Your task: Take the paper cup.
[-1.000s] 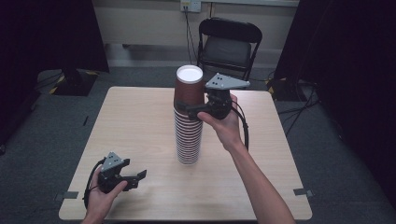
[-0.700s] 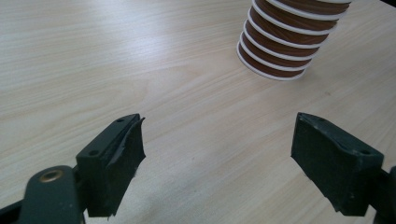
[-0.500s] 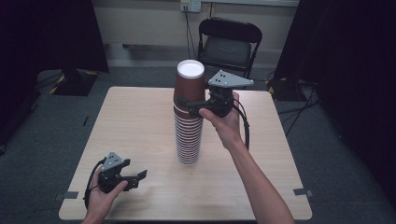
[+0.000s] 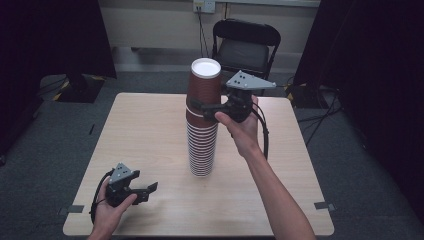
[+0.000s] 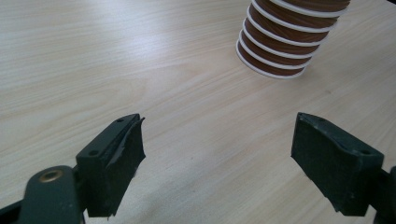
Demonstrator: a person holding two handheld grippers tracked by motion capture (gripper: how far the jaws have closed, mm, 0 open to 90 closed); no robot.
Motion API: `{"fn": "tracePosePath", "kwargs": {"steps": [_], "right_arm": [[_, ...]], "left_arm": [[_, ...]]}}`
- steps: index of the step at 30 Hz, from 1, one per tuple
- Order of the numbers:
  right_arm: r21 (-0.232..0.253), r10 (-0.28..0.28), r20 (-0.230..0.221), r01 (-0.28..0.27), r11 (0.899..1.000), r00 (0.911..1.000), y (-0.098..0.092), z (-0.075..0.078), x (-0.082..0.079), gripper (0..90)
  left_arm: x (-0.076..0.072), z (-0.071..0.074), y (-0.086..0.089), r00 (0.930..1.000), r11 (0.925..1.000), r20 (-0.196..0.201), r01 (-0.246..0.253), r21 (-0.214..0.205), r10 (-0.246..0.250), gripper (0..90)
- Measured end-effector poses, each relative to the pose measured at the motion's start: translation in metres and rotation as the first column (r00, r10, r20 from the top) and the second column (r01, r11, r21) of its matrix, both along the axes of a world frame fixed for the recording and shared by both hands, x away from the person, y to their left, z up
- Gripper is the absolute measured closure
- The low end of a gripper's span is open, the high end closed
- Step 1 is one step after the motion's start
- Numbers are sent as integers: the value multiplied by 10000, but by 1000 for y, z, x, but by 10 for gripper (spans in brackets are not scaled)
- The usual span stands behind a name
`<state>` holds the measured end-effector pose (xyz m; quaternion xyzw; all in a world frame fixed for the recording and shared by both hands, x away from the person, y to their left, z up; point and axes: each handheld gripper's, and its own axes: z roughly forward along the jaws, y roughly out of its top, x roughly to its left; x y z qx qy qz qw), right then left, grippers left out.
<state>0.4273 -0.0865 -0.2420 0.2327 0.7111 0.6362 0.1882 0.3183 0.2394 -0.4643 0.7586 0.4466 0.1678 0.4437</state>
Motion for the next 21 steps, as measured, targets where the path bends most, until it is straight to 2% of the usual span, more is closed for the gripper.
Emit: {"fn": "tracePosePath", "kwargs": {"steps": [3,8,15,21], "right_arm": [[-10,-15,-10,15,10000,10000,0,1,-1,134],[261,31,35,-32,9997,10000,-1,4,-1,135],[471,10,271,-23,9989,9996,-3,17,-2,137],[524,50,365,-70,9986,9993,-3,21,-3,140]], "left_arm": [[0,0,0,10000,10000,6,-16,17,16,168],[0,0,0,10000,10000,-24,-29,39,30,168],[0,0,1,10000,10000,30,-35,67,35,168],[0,1,1,10000,10000,39,-34,39,34,168]]}}
